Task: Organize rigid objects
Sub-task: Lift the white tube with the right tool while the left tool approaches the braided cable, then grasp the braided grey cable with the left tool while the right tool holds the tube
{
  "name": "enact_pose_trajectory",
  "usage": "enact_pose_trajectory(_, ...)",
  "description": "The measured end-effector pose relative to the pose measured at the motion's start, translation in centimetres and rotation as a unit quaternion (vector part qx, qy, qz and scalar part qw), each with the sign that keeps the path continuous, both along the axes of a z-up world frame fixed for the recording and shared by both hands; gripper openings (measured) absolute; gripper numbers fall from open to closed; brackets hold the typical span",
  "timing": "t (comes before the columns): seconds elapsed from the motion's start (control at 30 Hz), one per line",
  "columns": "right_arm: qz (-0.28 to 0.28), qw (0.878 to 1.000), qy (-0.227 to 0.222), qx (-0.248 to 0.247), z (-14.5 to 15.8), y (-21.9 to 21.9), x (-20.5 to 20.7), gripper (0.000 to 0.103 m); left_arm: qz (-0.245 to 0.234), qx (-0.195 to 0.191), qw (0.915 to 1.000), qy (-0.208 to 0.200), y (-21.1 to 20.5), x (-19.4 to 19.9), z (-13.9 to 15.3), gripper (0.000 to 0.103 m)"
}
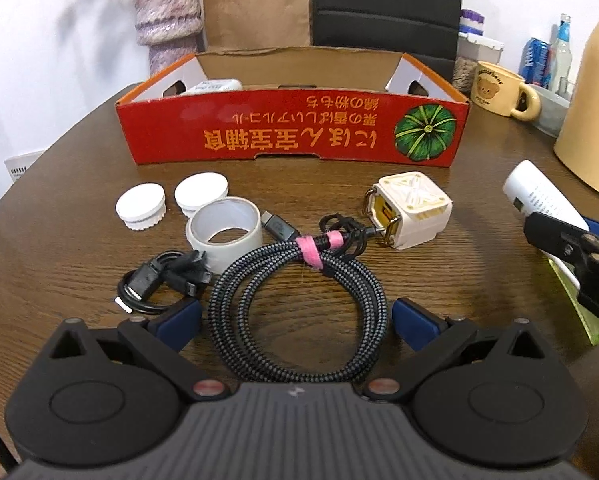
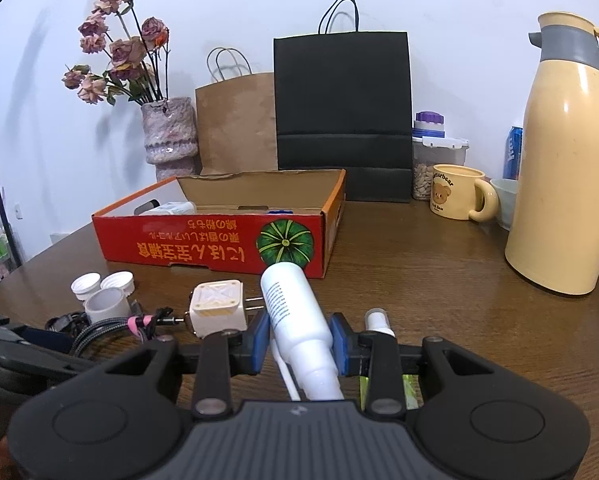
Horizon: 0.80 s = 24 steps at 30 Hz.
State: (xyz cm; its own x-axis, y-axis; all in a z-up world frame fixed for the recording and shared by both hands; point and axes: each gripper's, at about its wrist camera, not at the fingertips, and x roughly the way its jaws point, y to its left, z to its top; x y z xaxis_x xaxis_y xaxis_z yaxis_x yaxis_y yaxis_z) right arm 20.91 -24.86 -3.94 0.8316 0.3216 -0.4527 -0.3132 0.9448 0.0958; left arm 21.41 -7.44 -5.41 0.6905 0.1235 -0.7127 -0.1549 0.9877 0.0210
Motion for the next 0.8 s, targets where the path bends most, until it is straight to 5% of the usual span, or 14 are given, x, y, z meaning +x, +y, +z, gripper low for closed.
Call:
enact_pose_trajectory(0.33,0.003,1.0,0.002,-0.009,-0.3,0.6,-0.1,0.032,0.01,-0.002,0.9999,-0.014,-0.1,0.1,-0.3,0.103)
enact_pose_trajectory(0.43,0.003,1.0,0.001,-0.012,-0.4,0.7,0.0,0.032,0.008,-0.002,0.9997,-0.025,0.0,-0.3,-0.2,0.093)
enact_pose_trajectory(0.8,-0.004,1.0,-0.013,-0.021,-0.4,1.1,-0.6,0.032,-0.008,-0.015,0.999,-0.041,0.5,-1.5,0.3,0.088)
